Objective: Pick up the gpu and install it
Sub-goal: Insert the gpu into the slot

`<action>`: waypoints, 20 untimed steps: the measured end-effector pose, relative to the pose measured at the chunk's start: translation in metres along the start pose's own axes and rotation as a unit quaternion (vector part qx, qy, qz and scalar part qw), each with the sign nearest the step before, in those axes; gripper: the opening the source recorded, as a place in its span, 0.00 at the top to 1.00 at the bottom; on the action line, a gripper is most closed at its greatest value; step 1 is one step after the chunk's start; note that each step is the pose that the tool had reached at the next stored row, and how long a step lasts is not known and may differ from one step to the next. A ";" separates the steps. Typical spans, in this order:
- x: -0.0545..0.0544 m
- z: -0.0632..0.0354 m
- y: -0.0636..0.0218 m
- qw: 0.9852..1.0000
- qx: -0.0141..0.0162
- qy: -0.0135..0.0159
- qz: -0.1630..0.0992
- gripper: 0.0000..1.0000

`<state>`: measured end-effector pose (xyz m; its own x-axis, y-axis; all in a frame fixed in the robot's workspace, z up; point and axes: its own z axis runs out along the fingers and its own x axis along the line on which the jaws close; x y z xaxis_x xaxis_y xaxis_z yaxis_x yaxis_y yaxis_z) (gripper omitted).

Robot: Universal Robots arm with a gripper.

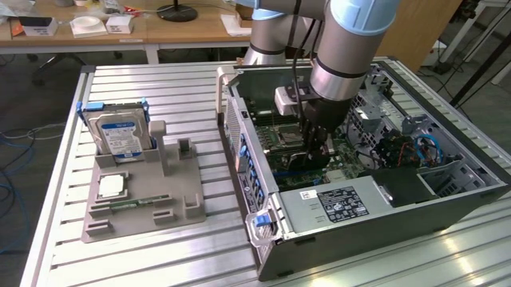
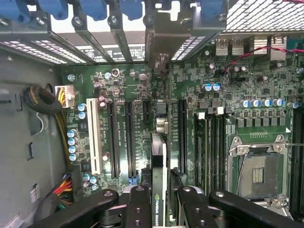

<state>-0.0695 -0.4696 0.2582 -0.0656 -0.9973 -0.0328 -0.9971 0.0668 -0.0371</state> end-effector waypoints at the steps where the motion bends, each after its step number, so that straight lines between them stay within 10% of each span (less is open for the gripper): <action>1: 0.000 -0.0001 0.0000 1.000 0.000 0.000 0.000 0.74; 20: 0.000 -0.0053 -0.0002 1.000 -0.001 -0.001 -0.018 0.74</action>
<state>-0.0695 -0.4696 0.2636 -0.0304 -0.9990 -0.0327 -0.9988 0.0316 -0.0371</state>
